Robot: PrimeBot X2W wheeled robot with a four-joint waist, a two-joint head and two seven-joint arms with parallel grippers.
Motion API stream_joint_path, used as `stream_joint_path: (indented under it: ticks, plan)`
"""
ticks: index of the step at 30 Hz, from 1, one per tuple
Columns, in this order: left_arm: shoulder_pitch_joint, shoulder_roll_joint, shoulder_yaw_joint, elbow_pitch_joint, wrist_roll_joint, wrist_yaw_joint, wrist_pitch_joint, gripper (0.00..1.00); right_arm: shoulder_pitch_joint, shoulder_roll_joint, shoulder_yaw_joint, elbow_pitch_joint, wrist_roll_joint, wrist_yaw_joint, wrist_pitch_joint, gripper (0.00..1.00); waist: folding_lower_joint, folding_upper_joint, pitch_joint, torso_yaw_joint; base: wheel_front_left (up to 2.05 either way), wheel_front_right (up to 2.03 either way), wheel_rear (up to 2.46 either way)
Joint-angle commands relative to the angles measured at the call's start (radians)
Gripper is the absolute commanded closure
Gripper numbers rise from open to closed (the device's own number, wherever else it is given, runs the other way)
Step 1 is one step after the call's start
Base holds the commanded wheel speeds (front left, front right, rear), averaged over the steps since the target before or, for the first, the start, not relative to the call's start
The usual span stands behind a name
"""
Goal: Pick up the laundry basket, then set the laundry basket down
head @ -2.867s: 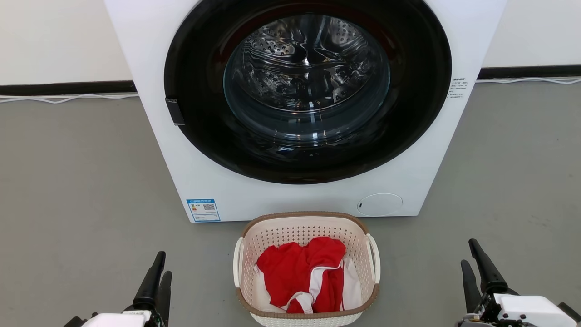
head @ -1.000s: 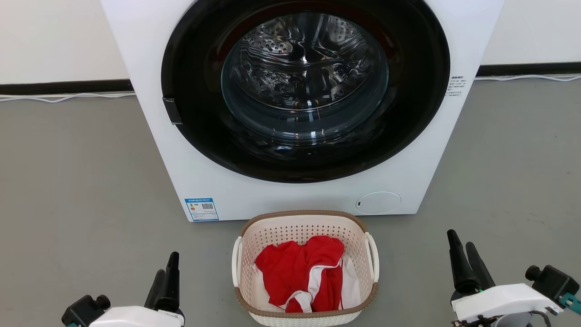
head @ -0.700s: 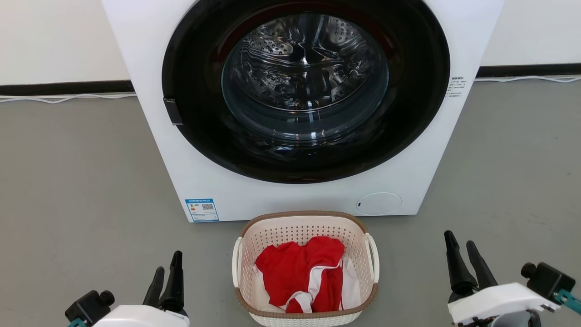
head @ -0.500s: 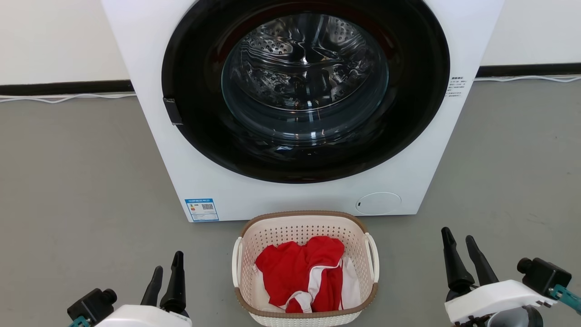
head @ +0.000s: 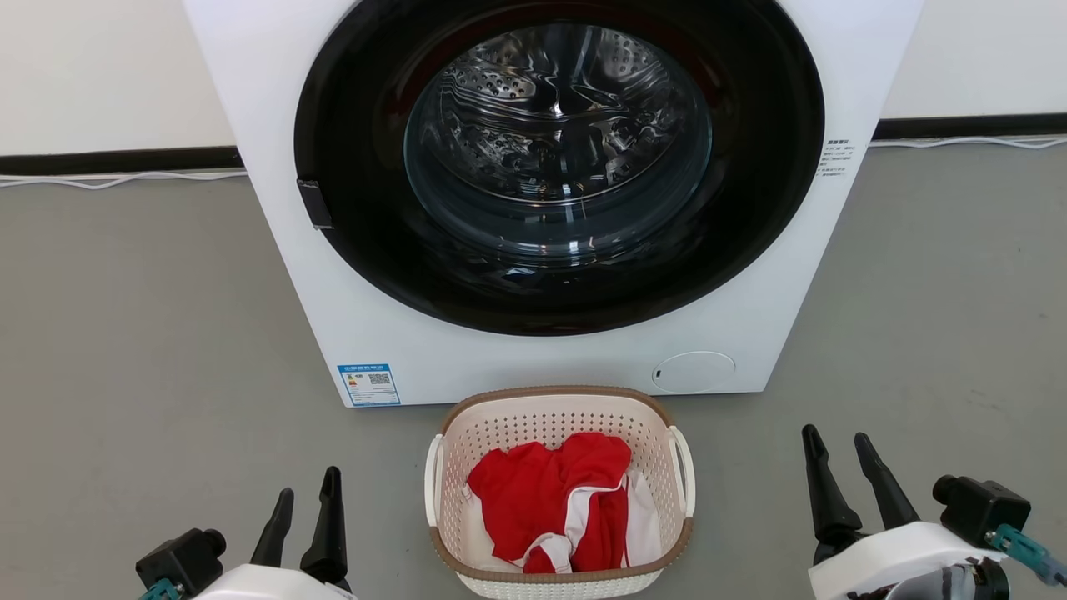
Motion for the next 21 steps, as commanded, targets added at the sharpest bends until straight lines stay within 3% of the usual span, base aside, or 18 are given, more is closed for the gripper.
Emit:
stream_joint_path:
  ticks: [1, 21]
  plan:
    - [-0.018, 0.01, 0.018, -0.021, 0.04, 0.011, -0.018, 0.0, -0.051, -0.014, 0.021, -0.019, -0.042, 0.006, -0.023, 0.0, -0.0001, 0.0, 0.001, 0.0, 0.0, 0.0, 0.0]
    - [-0.016, 0.013, 0.022, -0.014, 0.267, 0.022, -0.077, 0.0, -0.052, -0.019, 0.034, -0.001, -0.274, 0.007, -0.082, 0.0, -0.0001, 0.0, 0.008, -0.002, 0.0, 0.0, 0.0]
